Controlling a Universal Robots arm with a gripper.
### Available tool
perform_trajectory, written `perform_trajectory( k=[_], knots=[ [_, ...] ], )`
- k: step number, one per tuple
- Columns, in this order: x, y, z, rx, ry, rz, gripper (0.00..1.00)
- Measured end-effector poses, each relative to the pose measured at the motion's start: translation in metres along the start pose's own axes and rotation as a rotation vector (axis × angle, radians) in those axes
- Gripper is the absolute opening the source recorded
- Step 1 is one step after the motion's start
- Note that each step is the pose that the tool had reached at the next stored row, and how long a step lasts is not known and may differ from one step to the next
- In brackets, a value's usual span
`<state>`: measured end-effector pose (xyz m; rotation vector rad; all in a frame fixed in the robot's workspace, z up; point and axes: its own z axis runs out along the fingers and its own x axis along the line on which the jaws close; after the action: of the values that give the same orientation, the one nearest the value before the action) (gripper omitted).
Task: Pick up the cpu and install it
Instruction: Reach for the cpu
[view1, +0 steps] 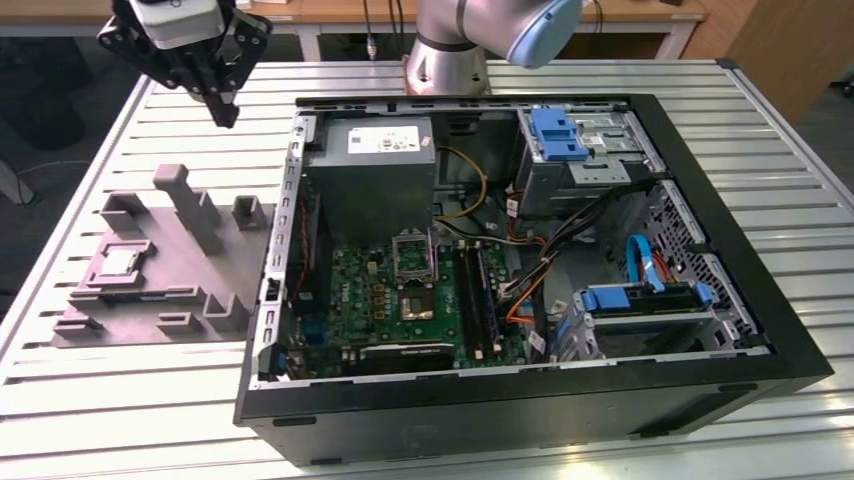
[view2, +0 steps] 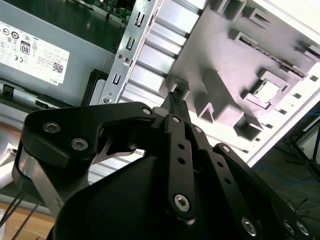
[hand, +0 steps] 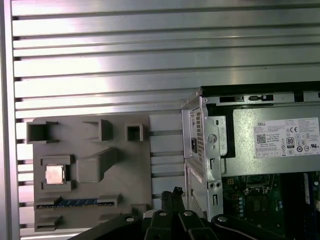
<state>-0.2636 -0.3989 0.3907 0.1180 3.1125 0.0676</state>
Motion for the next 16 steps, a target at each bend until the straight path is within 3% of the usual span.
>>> perform_trajectory(
  k=[16],
  knots=[
    [0.0037, -0.0003, 0.0, 0.0, 0.0, 0.0, 0.11]
  ],
)
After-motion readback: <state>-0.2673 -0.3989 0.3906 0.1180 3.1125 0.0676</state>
